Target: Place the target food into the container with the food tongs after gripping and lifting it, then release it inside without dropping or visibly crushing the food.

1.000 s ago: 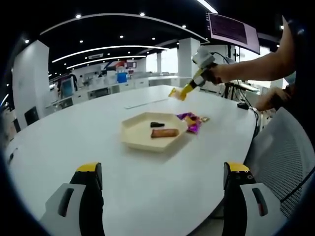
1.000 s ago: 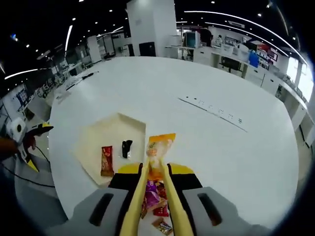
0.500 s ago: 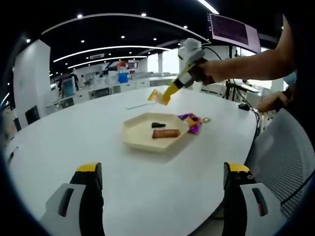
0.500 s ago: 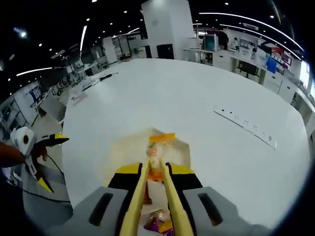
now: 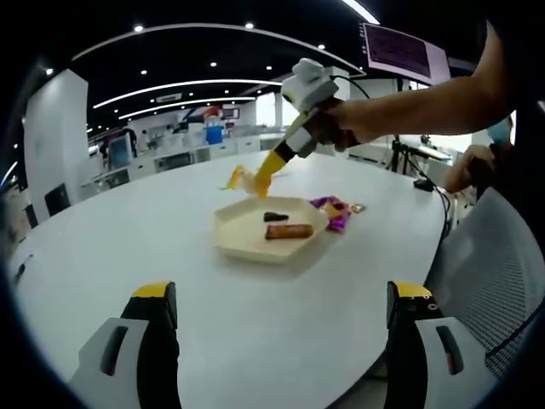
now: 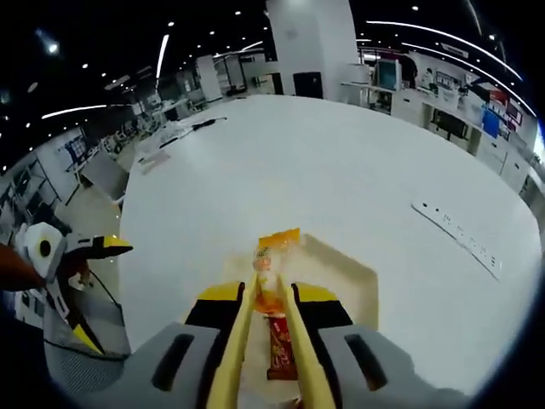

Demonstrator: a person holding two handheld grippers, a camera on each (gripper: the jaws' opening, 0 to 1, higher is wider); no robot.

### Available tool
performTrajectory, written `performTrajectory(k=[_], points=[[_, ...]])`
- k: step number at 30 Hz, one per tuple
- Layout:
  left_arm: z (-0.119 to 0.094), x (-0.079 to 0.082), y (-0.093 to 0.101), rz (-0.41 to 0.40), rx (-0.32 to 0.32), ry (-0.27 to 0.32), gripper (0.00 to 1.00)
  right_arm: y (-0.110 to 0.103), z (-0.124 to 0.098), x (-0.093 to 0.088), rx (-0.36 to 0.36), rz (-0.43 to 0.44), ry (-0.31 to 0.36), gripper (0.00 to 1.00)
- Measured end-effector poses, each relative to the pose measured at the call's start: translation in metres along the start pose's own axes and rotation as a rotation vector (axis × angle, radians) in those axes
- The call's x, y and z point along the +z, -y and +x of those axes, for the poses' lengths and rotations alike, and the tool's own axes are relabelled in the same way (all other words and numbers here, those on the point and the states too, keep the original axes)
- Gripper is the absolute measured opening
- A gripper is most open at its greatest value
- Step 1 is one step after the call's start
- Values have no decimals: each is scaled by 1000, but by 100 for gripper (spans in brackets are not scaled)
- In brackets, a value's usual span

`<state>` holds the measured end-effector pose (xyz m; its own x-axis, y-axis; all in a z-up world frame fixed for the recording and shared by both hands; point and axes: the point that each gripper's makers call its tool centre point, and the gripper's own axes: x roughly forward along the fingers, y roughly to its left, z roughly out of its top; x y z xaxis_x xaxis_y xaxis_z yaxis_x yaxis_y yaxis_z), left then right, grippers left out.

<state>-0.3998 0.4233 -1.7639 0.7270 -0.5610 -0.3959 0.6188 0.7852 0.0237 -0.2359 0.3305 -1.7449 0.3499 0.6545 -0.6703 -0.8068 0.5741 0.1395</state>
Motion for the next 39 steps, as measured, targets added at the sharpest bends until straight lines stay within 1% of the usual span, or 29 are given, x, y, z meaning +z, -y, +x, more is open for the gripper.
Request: performTrajectory(k=[1,2,7,14,19,21,27,29,34,39], points=[[0,0,0,0,0,0,99,-2,0,-1,6,-15,-3,22],[0,0,0,0,0,0,99,-5,0,-3,24,-12,-15,22],[0,0,0,-9,-3,0,99,-4,-3,-1,25,-32,-14,23],[1,-2,0,-1,-6,-5,99,-3,-13,6,20,-54,13,24],[1,-1,0,-2,-6,-5,99,-3,-21,5,26,-81,21,24],[1,-1,0,-6,-4,-2,99,-1,-25,5,21,-103,34,25],[1,-1,1,0,-8,-5,99,8,-42,5,6,-104,67,25],[1,-1,1,1,-7,-5,99,10,-50,6,13,-107,94,26],[1,-1,1,0,-7,-3,99,23,-73,-4,-17,-128,102,26],[1,-1,2,5,-9,-5,99,37,-97,-23,-35,-128,103,26]])
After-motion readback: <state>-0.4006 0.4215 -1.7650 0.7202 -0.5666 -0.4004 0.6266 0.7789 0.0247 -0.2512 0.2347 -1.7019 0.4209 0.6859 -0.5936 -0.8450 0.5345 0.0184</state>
